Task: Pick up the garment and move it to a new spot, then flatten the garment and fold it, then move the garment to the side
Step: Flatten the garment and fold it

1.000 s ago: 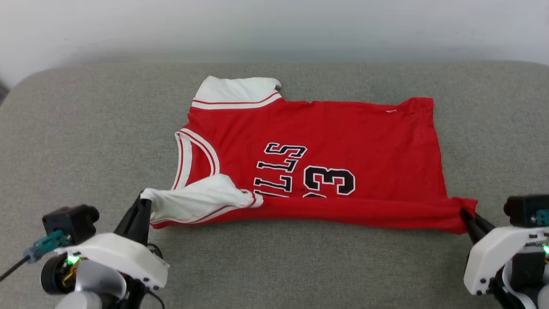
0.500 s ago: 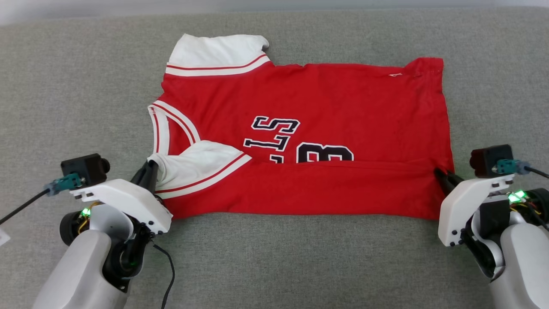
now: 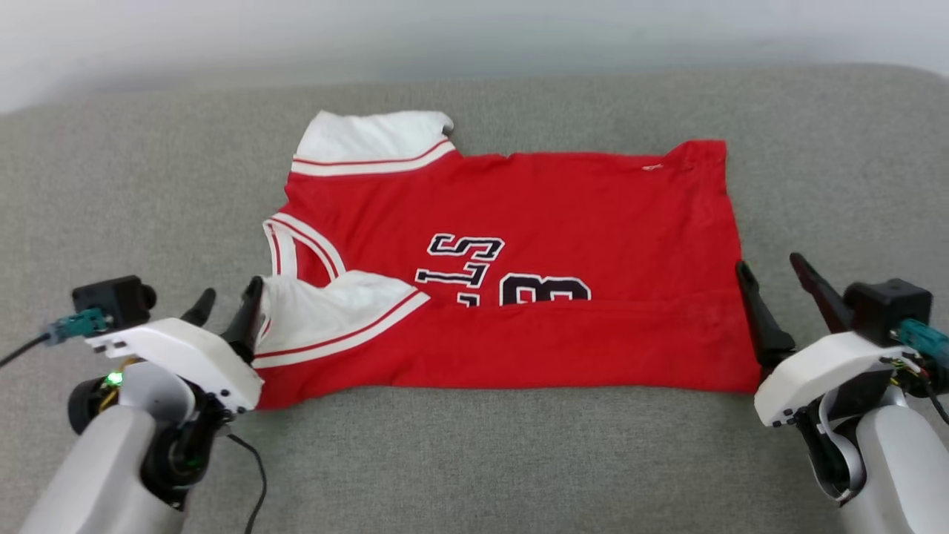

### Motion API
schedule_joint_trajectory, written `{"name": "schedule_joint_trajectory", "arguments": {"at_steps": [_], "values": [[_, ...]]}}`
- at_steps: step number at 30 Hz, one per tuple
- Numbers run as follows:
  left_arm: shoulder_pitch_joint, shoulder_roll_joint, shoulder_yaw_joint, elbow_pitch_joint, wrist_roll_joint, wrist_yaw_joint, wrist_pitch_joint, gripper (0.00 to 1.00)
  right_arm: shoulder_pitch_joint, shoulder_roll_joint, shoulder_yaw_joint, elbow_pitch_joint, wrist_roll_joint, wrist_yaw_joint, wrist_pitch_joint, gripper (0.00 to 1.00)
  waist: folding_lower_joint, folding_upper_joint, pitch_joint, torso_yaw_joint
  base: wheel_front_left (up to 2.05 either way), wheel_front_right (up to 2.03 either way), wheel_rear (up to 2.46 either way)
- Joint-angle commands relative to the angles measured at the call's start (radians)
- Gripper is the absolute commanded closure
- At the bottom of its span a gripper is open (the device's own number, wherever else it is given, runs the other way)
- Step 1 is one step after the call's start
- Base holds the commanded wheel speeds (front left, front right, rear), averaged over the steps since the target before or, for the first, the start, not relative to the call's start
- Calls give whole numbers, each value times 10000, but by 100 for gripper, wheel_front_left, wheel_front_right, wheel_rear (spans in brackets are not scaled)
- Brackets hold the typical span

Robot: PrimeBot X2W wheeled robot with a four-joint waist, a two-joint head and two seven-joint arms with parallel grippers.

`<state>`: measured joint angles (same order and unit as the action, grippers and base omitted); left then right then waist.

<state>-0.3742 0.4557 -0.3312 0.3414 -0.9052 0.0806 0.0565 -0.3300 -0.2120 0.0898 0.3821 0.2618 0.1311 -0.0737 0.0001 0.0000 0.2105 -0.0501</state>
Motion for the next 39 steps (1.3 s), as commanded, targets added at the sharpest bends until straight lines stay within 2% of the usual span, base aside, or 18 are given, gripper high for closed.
{"name": "schedule_joint_trajectory", "arguments": {"at_steps": [1, 6, 12, 13, 17, 19, 25, 26, 27, 30, 34, 36, 39], "values": [[229, 184, 118, -319, -196, 161, 287, 0, 271, 79, -122, -330, 6, -7, -200, 0, -1, 0, -392, -109, 0, 0, 0], [618, 1031, 239, -1218, -753, 716, 2109, 0, 892, 377, -615, -1527, -262, -7, -295, 0, -1, 0, -677, -340, 0, 0, 0], [879, 2059, 66, -2055, -1460, 1350, 4713, 0, 1489, 883, -976, -3045, -605, -7, -63, 0, -1, 0, -323, -680, 0, 0, 0], [879, 2059, 66, -2055, -1460, 1350, 4713, 0, 1489, 883, -976, -3045, -605, -7, -63, 0, -1, 0, -323, -680, 0, 0, 0], [1027, 2417, -133, -2157, -1771, 1693, 5900, 0, 1724, 1150, -1062, -3707, -700, -5, 77, 0, -1, 0, 77, -925, 0, 0, 0], [1068, 2421, -201, -2070, -1930, 1760, 6233, 0, 1752, 1250, -1048, -3896, -727, -7, 104, 0, -1, 0, 267, -1032, 0, 0, 0], [1148, 1974, -620, -1301, -2276, 1578, 6798, 0, 1754, 1403, -1079, -3981, -693, -7, 202, 0, -1, 0, 581, -1187, 0, 0, 0], [1160, 1869, -688, -1164, -2302, 1486, 6817, 42, 1757, 1411, -1074, -3984, -699, -7, 228, 0, -1, 0, 597, -1194, 0, 0, 0], [1140, 1761, -716, -1056, -2347, 1379, 6753, 99, 1767, 1416, -1057, -3950, -680, -7, 303, 0, -1, 0, 602, -1196, 0, 0, 0], [1011, 1494, -775, -817, -2309, 1082, 6480, 100, 1802, 1297, -1054, -3903, -530, -7, 551, 0, -1, 0, 525, -1135, 0, 0, 0], [810, 1490, -574, -671, -2075, 789, 5760, 100, 1864, 1057, -1175, -3779, -160, -5, 1245, 0, -1, 0, 286, -943, 0, 0, 0], [741, 1493, -454, -706, -2038, 656, 5463, 100, 1830, 901, -1244, -3596, 151, -5, 1889, 0, -1, 0, 177, -831, 0, 0, 0], [640, 1627, -267, -939, -1856, 520, 4990, 100, 1711, 598, -1301, -3136, 605, -5, 3465, 0, -1, 0, 89, -671, 0, 0, 0]]}}
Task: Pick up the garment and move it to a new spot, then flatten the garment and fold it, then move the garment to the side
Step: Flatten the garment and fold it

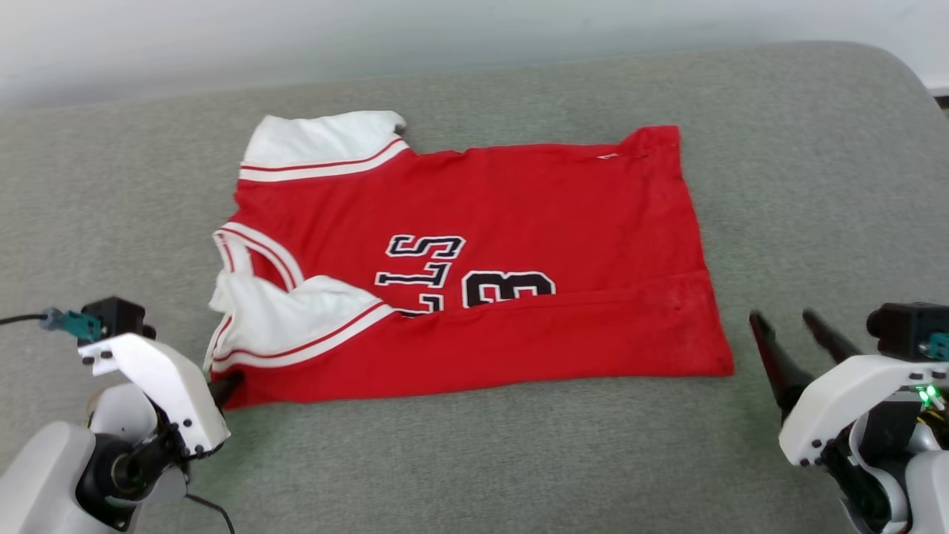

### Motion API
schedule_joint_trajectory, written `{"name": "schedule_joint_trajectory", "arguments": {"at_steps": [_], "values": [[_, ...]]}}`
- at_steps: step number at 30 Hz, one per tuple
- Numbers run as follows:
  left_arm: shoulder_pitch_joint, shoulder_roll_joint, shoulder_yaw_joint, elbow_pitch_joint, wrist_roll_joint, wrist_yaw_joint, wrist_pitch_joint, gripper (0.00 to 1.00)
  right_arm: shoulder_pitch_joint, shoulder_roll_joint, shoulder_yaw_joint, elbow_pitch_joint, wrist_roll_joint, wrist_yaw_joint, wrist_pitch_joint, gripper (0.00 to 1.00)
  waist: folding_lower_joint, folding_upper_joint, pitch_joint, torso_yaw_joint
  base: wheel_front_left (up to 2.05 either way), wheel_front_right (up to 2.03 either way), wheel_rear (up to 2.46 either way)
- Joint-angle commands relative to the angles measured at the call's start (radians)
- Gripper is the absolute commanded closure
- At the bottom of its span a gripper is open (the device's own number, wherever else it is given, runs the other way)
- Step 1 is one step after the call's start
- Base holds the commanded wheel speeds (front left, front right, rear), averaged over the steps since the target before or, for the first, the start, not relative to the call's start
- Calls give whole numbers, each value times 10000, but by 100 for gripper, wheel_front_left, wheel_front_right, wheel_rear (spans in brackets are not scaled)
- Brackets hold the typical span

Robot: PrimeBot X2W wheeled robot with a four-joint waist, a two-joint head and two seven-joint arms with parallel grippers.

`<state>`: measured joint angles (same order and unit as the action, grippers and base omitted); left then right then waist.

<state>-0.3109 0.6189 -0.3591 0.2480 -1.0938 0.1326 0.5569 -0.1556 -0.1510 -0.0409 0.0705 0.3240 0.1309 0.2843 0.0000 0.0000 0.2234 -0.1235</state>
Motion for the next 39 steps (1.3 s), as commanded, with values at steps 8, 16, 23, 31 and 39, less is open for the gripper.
{"name": "schedule_joint_trajectory", "arguments": {"at_steps": [8, 16, 23, 31, 39], "values": [[-449, 102, -16, -1354, 601, 50, -591, 100, -907, -708, 265, 773, 789, -3, 3541, 0, 0, 0, 439, 638, 0, 0, 0], [-614, -164, -205, -1973, 946, 266, -832, 100, -1776, -456, 826, 2239, 1098, -3, 4574, 0, 0, 0, 885, 945, 0, 0, 0], [-363, -393, -206, -1834, 957, 346, -1165, 100, -2113, -675, 1284, 2979, 1431, -2, 4578, 100, 0, 0, 829, 1007, 0, 0, 0], [292, -621, -115, -1761, 966, 493, -1791, 100, -2025, -1170, 1447, 2362, 1502, -2, 4270, 100, 0, 0, -240, 934, 0, 0, 0], [1672, -649, 22, -2280, 869, 994, -2246, 100, -921, -1380, 1543, 1479, 1556, -3, 4476, 100, 0, 0, -1401, 954, 0, 0, 0]]}}
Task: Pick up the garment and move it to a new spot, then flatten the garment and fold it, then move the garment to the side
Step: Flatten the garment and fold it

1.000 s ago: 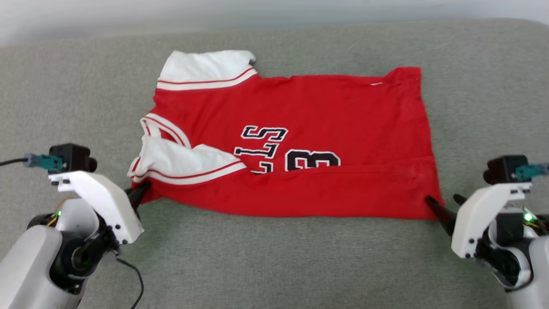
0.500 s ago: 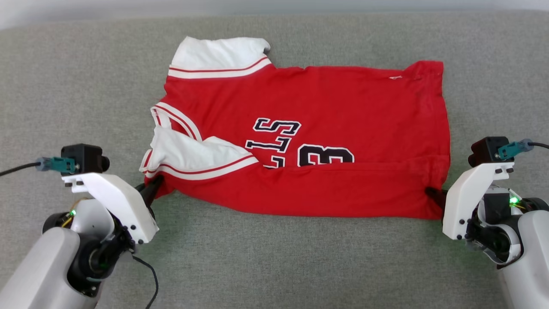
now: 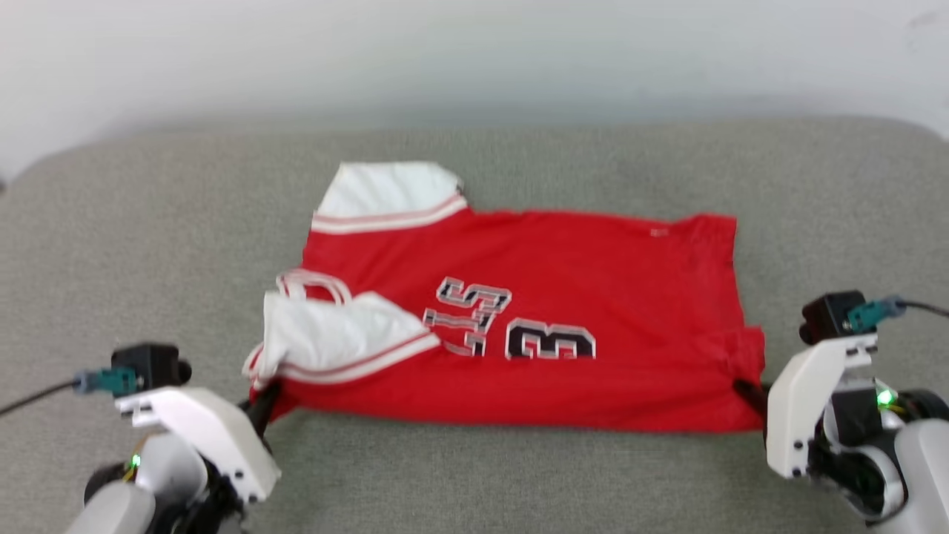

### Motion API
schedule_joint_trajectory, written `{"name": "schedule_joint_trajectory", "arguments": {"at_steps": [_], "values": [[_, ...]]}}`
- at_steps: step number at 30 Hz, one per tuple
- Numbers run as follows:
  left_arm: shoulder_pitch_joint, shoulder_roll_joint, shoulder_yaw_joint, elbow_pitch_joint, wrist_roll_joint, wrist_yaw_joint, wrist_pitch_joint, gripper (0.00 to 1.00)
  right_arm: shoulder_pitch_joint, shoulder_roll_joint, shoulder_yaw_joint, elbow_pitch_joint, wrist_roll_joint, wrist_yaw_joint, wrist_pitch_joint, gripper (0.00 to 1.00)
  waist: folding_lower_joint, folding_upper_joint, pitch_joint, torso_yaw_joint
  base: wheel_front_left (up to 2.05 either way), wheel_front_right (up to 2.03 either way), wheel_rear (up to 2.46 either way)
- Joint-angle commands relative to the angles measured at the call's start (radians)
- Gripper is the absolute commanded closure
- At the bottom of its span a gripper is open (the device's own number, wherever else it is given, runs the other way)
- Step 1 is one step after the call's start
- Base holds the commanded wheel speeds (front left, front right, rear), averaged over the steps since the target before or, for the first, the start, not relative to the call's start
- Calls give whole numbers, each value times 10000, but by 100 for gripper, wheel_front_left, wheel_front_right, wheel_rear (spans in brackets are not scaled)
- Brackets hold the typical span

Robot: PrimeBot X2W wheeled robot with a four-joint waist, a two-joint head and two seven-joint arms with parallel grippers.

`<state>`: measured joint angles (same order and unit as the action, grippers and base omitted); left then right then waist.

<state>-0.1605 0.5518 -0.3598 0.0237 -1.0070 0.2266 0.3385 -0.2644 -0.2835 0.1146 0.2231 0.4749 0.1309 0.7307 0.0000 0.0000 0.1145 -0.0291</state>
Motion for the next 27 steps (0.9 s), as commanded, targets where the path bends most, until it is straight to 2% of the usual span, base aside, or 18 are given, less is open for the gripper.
{"name": "schedule_joint_trajectory", "arguments": {"at_steps": [1, 5, 9, 10, 11, 12, 13, 17, 20, 27], "values": [[379, 48, 46, -140, -41, 131, -67, 100, 334, -83, -49, -206, 46, -3, 67, 100, 0, 0, -410, 20, 0, 0, 0], [1388, 89, 22, -417, -300, 458, 101, 100, 1190, -65, -265, -725, -37, -3, 374, 100, 0, 0, -685, 12, 0, 0, 0], [2153, -136, -90, -322, -664, 666, 329, 100, 1906, 114, -461, -781, -104, -3, 520, 100, 0, 0, -741, -37, 0, 0, 0], [2251, -203, -137, -226, -708, 648, 349, 100, 2037, 169, -504, -732, -106, -3, 464, 69, 0, 0, -745, -44, 0, 0, 0], [2285, -259, -191, -98, -712, 626, 318, 69, 2136, 180, -533, -663, -188, -3, 342, 0, 0, 0, -730, -47, 0, 0, 0], [2285, -259, -191, -98, -712, 626, 318, 69, 2136, 180, -533, -663, -188, -3, 342, 0, 0, 0, -730, -47, 0, 0, 0], [2106, -487, -230, 223, -709, 506, 124, 0, 2283, 320, -596, -489, -196, -3, -90, 0, 0, 0, -715, -40, 0, 0, 0], [1556, -665, -114, 791, -386, 185, -575, 0, 2261, 401, -575, -482, -389, -3, -1491, 0, 0, 0, -686, -102, 0, 0, 0], [1176, -617, 66, 939, -17, 32, -1282, 0, 2083, 428, -626, -766, -697, -3, -2954, 0, 0, 0, -716, -259, 0, 0, 0], [-25, -385, 407, 936, 829, -27, -2456, 0, 1548, 920, -1241, -1351, -1557, -3, -5597, 0, 0, 0, -455, -730, 0, 0, 0]]}}
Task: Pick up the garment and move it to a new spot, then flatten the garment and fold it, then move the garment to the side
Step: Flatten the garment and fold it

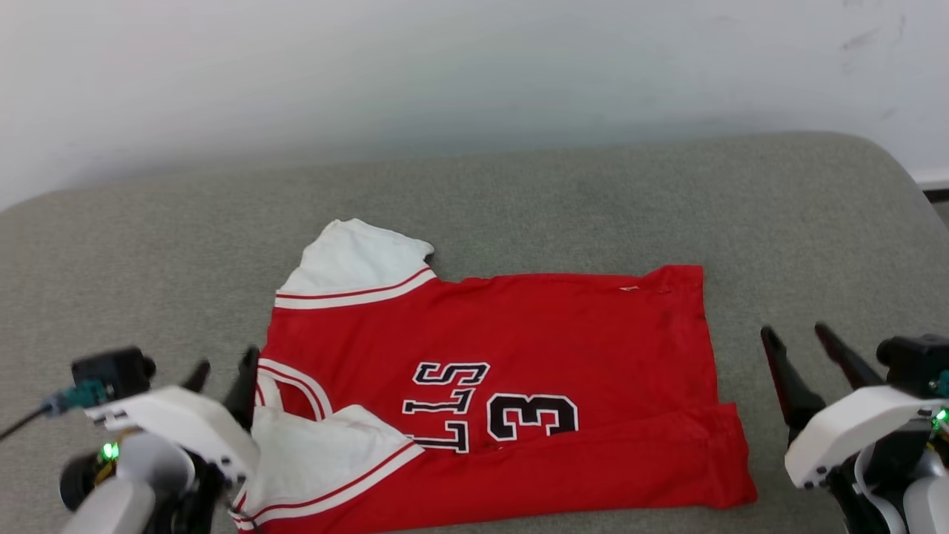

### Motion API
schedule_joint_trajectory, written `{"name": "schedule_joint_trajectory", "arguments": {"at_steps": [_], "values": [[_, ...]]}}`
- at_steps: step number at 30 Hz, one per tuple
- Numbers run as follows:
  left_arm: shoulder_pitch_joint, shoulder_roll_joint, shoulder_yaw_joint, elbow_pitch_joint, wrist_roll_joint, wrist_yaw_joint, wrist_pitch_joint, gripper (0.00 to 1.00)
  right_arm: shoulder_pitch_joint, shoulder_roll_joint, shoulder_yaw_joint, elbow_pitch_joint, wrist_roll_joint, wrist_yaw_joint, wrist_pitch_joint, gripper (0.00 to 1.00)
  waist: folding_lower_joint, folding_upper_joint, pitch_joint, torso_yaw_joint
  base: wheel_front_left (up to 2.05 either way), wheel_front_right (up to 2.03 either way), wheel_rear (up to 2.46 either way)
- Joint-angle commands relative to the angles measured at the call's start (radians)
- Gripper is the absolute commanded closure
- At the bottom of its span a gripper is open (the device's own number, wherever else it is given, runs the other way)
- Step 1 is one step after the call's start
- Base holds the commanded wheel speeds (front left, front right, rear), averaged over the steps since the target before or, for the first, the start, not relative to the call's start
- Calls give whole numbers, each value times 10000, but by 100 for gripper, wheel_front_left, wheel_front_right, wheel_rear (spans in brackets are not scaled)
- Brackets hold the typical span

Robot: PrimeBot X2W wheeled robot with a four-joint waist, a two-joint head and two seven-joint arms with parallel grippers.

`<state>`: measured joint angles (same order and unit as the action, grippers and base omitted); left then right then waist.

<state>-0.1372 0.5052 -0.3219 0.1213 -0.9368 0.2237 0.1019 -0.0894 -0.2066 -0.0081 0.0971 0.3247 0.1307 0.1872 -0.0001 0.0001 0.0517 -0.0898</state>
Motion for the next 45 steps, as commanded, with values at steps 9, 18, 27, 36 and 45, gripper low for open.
{"name": "schedule_joint_trajectory", "arguments": {"at_steps": [9, 18, 27, 36, 45], "values": [[-2851, 332, 55, -51, 946, -3, -154, 0, -1160, 881, -304, -1516, -997, 0, -1306, 0, 1, -1, 2036, -681, 0, 0, 0], [-6165, 1025, -334, 1300, 626, -1057, 2288, 0, -1920, 1227, 36, -2433, -1201, -1, -1458, 0, 1, -1, 3787, -1309, 0, 0, 0], [-8297, 2107, -1158, 2416, 266, -1363, 6476, 0, -2229, 1365, 518, -2415, -1027, -1, -1648, 0, 1, -1, 4720, -2001, 0, 0, 0], [-8220, 2361, -1755, 3752, 282, -898, 8320, 0, -2240, 1435, 791, -2073, -756, -1, -1740, 0, 1, -1, 5242, -2432, 0, 0, 0], [-7850, 1606, -1710, 3974, 4, -1015, 7686, 100, -2599, 1007, 785, -1325, 265, -1, -514, 0, 1, -1, 4777, -2084, 0, 0, 0]]}}
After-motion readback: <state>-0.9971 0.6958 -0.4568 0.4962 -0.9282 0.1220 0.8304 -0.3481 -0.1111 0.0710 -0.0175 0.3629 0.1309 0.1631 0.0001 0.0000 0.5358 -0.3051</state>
